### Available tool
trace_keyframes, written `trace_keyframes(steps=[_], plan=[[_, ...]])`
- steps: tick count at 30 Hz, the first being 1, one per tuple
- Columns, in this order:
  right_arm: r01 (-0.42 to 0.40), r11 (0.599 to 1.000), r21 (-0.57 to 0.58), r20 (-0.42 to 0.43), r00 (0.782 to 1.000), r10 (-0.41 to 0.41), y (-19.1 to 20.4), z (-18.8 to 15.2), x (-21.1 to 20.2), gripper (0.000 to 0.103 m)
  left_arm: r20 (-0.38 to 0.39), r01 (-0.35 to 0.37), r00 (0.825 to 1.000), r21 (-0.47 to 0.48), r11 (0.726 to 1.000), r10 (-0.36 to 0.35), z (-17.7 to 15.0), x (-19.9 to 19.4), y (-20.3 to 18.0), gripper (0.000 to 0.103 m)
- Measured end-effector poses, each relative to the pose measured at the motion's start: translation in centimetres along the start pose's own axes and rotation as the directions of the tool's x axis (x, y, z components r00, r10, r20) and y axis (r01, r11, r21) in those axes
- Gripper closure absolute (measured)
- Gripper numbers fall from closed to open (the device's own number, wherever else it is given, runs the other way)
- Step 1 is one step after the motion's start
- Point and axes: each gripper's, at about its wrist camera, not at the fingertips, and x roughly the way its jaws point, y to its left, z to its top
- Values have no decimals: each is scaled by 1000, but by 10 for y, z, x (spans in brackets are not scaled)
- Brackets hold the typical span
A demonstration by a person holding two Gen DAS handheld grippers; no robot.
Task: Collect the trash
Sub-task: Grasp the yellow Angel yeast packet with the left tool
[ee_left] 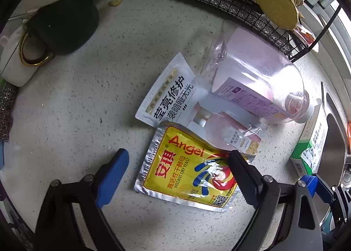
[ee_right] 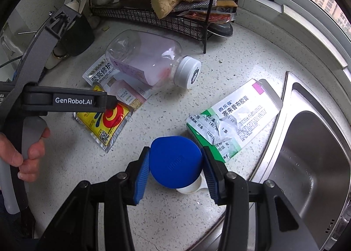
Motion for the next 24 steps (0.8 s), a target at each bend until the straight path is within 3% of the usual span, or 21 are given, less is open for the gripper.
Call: trace_keyframes(steps=[2, 6, 8, 16, 18, 21, 24], plan=[[-2, 1000, 2, 2, 1000, 2, 0, -1, -1, 60, 15, 14, 1000, -12, 1000, -13, -4, -7, 4, 25], [-5, 1000, -11, 5, 1000, 5, 4, -3, -2, 60, 14, 94, 996, -93, 991, -93, -3, -12, 16, 25], [-3, 1000, -17, 4, 1000, 3, 5, -5, -3, 60, 16, 99, 995, -111, 989, -97, -2, -13, 20, 25], [-6, 1000, 4, 5, 1000, 6, 8, -14, -7, 60, 2, -7, 1000, -106, 994, 8, 12, -7, 7, 24], [-13, 1000, 17, 6, 1000, 13, 6, -17, -7, 60, 6, -41, 999, -71, 997, 41, 9, -8, 0, 32], [-21, 999, 37, 9, 1000, 21, 3, -21, -11, 60, 2, -28, 1000, -26, 999, 28, 1, -11, -8, 43], [-32, 998, 54, 13, 999, 31, 1, -24, -14, 60, 8, -3, 1000, -7, 1000, 4, -10, -15, -8, 62]])
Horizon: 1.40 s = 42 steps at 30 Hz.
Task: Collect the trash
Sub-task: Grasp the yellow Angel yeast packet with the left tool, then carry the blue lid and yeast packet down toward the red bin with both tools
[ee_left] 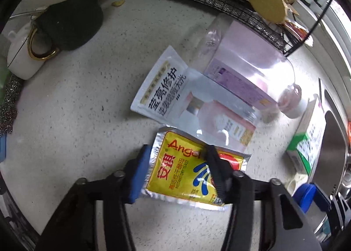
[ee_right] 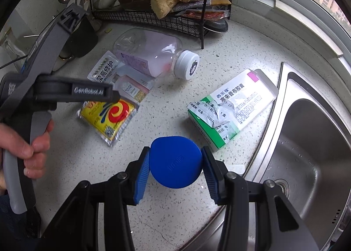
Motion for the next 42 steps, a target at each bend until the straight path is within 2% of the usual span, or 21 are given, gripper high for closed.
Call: trace_keyframes(steps=[2, 4, 8, 14, 21, 25, 32, 42], plan=[[-3, 1000, 9, 4, 1000, 3, 1, -2, -2, 60, -4, 25, 1000, 5, 1000, -25, -10, -2, 3, 76], [-12, 1000, 18, 7, 1000, 12, 2, -3, -2, 60, -15, 29, 999, 13, 999, -29, -19, 0, 9, 101], [-18, 1000, 21, 12, 1000, 18, 9, -9, -5, 60, -3, 67, 998, 61, 996, -67, -31, -3, 15, 101], [-24, 999, 30, 15, 1000, 24, 21, -18, -6, 60, 6, 133, 991, 115, 984, -135, -71, -6, 5, 102], [-12, 998, 65, 35, 999, 10, 18, -30, -15, 60, 35, 185, 980, 222, 957, -198, -95, -32, 7, 103], [-6, 995, 101, 57, 998, 0, 8, -39, -26, 60, 60, 192, 974, 285, 939, -217, -97, -63, -9, 103], [5, 990, 139, 102, 995, -20, -7, -65, -58, 60, 112, 187, 963, 383, 905, -246, -125, -101, -46, 103], [2, 983, 182, 175, 984, -35, -15, -129, -105, 60, 180, 155, 949, 449, 880, -259, -202, -156, -61, 103]])
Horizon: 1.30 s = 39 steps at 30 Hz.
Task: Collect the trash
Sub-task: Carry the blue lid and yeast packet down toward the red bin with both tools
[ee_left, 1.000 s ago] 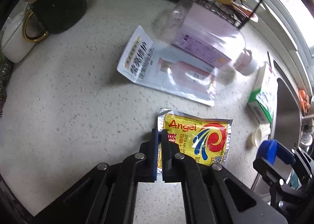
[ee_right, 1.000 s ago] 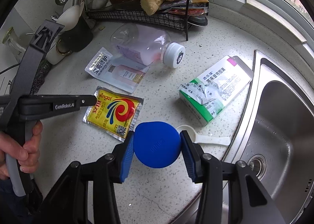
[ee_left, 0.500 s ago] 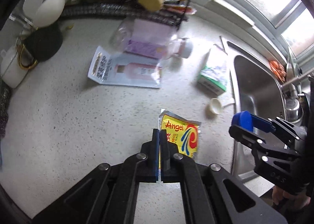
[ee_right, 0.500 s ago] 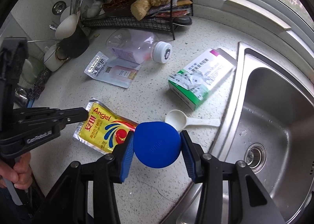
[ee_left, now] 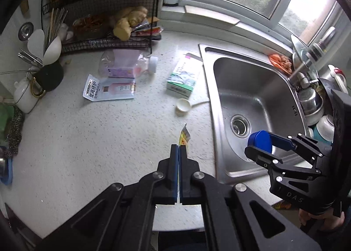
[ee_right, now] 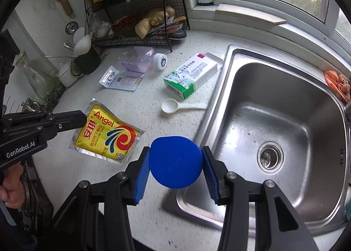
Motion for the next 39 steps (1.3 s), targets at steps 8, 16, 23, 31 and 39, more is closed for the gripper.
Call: trace_keyframes(steps=[8, 16, 23, 31, 39], plan=[[20, 1000, 10, 42, 999, -21, -9, -61, -54, 60, 16, 8, 1000, 33, 999, -8, -52, -22, -57, 103], [57, 997, 58, 59, 996, -60, -22, -126, -98, 60, 11, 36, 999, 99, 994, -38, -108, -43, -115, 103], [79, 990, 120, 50, 995, -85, -29, -176, -117, 60, -48, 73, 997, 171, 983, -66, -156, -38, -156, 103], [99, 975, 198, -16, 995, -98, -35, -228, -98, 60, -192, 126, 978, 232, 964, -81, -207, 12, -181, 103], [97, 967, 238, -94, 993, -76, -47, -280, -41, 60, -308, 163, 948, 257, 952, -80, -260, 98, -186, 103]])
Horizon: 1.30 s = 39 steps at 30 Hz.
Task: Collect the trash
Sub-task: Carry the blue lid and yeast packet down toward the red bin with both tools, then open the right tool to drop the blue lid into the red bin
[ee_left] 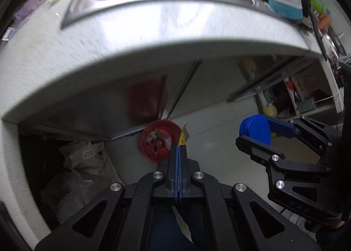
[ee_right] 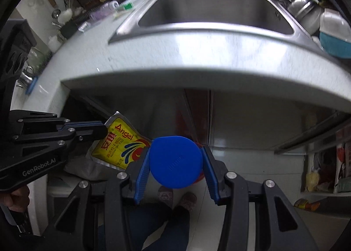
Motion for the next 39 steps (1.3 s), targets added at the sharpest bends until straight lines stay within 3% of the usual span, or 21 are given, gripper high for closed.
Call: trace_keyframes(steps=[12, 20, 22, 23, 27, 29, 33, 39], plan=[[-8, 999, 47, -49, 999, 10, -42, -29, 123, 60, -84, 1, 996, 30, 1000, 2, -12, 149, 5, 103], [14, 997, 71, -75, 997, -8, -60, -46, 165, 60, -73, -12, 997, 15, 1000, 13, -10, 197, 17, 102], [19, 997, 68, -85, 996, -13, -63, -50, 167, 60, -78, -22, 997, 9, 1000, 22, -10, 203, 19, 91], [19, 997, 71, -90, 996, -12, -64, -51, 168, 60, -80, -26, 996, 2, 1000, 26, -10, 204, 20, 76], [20, 997, 70, -98, 995, -13, -64, -51, 168, 60, -80, -23, 997, -13, 1000, 22, -13, 206, 23, 61], [19, 997, 73, -98, 995, -12, -65, -51, 166, 60, -88, -19, 996, -21, 1000, 17, -15, 207, 23, 47], [17, 998, 68, -86, 996, -12, -63, -53, 166, 60, -66, -48, 997, -25, 999, 46, -21, 201, 26, 45], [7, 999, 46, -94, 996, -3, -59, -53, 172, 60, -63, -27, 998, -85, 996, 22, -27, 200, 46, 45]])
